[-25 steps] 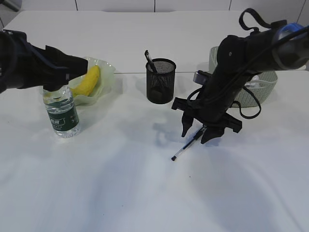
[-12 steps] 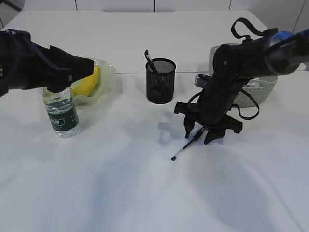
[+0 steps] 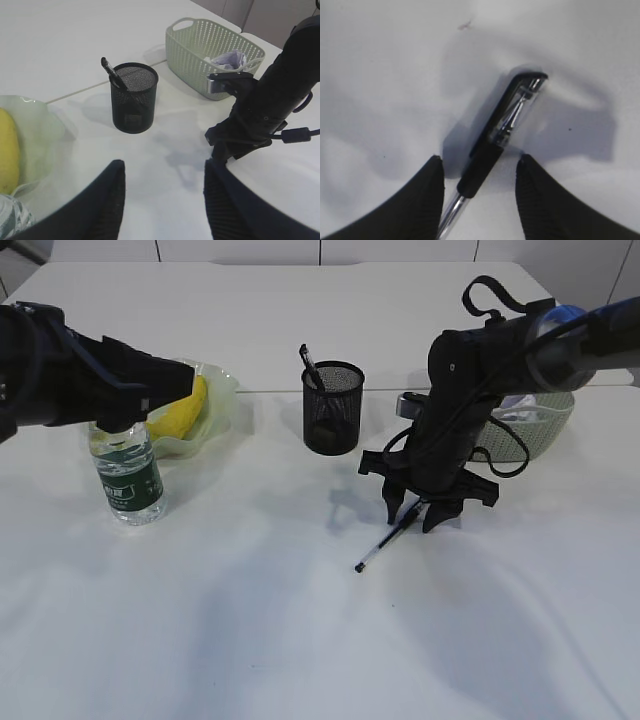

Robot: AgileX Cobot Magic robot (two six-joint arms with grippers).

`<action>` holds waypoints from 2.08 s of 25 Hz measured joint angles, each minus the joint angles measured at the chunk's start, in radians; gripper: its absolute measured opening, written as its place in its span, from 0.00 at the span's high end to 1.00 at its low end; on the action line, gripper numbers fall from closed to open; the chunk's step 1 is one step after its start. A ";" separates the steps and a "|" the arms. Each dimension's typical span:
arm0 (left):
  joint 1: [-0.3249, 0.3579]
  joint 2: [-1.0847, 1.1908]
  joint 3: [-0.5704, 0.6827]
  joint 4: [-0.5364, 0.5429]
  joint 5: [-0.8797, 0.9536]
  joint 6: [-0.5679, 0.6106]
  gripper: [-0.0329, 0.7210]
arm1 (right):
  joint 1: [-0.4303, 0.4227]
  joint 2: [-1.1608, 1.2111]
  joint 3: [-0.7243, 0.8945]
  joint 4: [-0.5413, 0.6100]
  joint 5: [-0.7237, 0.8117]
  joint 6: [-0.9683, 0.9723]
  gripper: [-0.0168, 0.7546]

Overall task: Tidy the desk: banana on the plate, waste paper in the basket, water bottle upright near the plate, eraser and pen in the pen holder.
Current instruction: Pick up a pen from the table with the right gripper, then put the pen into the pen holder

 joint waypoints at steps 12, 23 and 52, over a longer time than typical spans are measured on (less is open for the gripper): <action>0.000 0.000 0.000 0.005 0.000 0.000 0.48 | 0.000 0.000 0.000 -0.018 0.027 -0.065 0.86; 0.000 0.000 0.000 0.010 0.001 0.000 0.48 | 0.000 0.000 0.000 -0.035 0.031 -0.192 0.92; 0.000 -0.102 0.000 -0.018 -0.168 0.000 0.49 | 0.000 -0.426 0.000 -0.144 -0.030 -0.469 0.92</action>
